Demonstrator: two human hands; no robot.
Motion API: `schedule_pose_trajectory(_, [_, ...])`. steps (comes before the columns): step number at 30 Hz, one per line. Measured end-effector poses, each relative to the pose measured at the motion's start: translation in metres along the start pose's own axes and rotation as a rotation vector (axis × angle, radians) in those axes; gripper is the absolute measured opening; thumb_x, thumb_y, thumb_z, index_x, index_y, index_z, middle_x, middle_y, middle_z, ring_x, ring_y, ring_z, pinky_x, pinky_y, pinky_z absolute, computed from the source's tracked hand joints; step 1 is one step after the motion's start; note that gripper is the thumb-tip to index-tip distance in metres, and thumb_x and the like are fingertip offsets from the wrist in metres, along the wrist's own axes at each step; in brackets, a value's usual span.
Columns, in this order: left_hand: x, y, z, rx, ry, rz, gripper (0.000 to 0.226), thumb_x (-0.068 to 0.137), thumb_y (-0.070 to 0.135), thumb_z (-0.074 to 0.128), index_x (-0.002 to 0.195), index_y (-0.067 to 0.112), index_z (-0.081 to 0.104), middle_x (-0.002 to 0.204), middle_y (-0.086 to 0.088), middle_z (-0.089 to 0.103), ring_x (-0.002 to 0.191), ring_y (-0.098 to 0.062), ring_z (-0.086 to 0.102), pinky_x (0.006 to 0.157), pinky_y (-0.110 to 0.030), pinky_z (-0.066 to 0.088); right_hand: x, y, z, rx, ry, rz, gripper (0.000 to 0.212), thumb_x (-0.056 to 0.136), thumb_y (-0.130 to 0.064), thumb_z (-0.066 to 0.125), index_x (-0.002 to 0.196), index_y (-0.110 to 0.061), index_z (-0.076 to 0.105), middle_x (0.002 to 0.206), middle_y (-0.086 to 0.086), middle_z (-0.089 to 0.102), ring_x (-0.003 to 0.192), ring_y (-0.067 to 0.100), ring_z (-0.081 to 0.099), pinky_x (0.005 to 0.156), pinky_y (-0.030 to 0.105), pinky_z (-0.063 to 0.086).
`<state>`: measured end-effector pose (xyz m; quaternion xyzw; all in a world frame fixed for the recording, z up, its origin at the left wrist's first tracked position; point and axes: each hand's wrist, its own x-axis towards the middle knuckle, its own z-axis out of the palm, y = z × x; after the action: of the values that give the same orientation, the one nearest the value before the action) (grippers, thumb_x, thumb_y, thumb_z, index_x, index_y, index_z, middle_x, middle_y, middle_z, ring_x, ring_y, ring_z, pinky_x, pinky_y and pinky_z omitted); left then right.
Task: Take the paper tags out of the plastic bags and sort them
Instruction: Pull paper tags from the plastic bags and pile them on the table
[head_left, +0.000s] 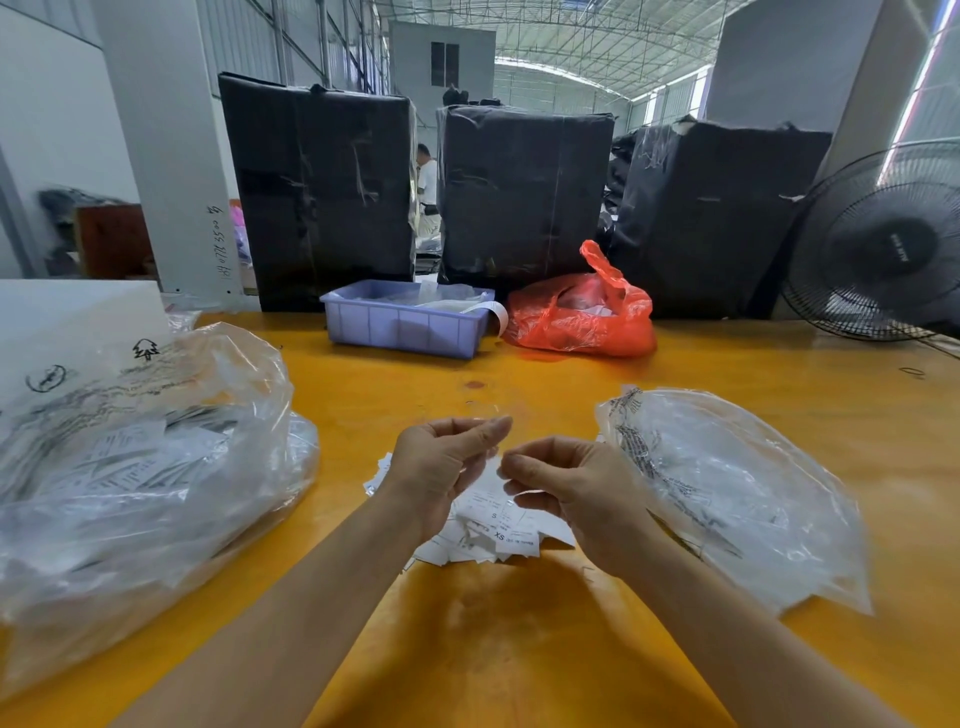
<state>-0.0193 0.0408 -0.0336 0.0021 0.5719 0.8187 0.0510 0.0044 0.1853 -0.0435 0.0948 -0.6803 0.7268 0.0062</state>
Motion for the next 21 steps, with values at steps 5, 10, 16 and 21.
schedule_pose_trajectory(5, [-0.0009, -0.0005, 0.0006, 0.021, -0.015, 0.027, 0.026, 0.056, 0.018, 0.077, 0.073, 0.007, 0.061, 0.064, -0.006, 0.061, 0.063, -0.016, 0.051, 0.053, -0.02, 0.048, 0.0009, 0.0017, -0.0007, 0.011, -0.033, 0.014, 0.009, 0.08, -0.006, 0.067, 0.087, -0.001, 0.069, 0.074, 0.009, 0.071, 0.066, 0.016, 0.067, 0.061, 0.023, 0.053])
schedule_pose_trajectory(10, [0.0025, -0.0032, -0.0003, -0.04, 0.035, 0.029, 0.022, 0.063, 0.017, 0.074, 0.075, 0.01, 0.057, 0.066, -0.004, 0.07, 0.062, -0.014, 0.063, 0.061, -0.027, 0.051, 0.0013, 0.0005, 0.0002, 0.048, -0.055, 0.068, 0.021, 0.068, -0.016, 0.073, 0.085, -0.004, 0.069, 0.074, 0.01, 0.071, 0.067, 0.017, 0.068, 0.061, 0.023, 0.054])
schedule_pose_trajectory(16, [0.0009, -0.0005, -0.0035, 0.083, -0.053, 0.059, 0.046, 0.073, -0.012, 0.07, 0.108, 0.01, 0.051, 0.085, -0.006, 0.074, 0.073, -0.016, 0.069, 0.061, -0.024, 0.056, 0.0058, 0.0001, -0.002, -0.026, 0.122, 0.003, 0.011, 0.085, 0.002, 0.061, 0.082, -0.008, 0.065, 0.072, 0.006, 0.068, 0.067, 0.015, 0.065, 0.06, 0.022, 0.053])
schedule_pose_trajectory(21, [-0.0008, -0.0042, -0.004, 0.647, -0.202, 0.256, 0.05, 0.065, 0.01, 0.084, 0.108, 0.022, 0.061, 0.094, 0.0, 0.07, 0.076, -0.009, 0.066, 0.069, -0.02, 0.055, 0.0044, 0.0003, -0.0051, -0.57, 0.141, -0.306, 0.013, 0.086, -0.002, 0.064, 0.094, -0.012, 0.066, 0.078, 0.005, 0.068, 0.073, 0.015, 0.065, 0.067, 0.026, 0.054])
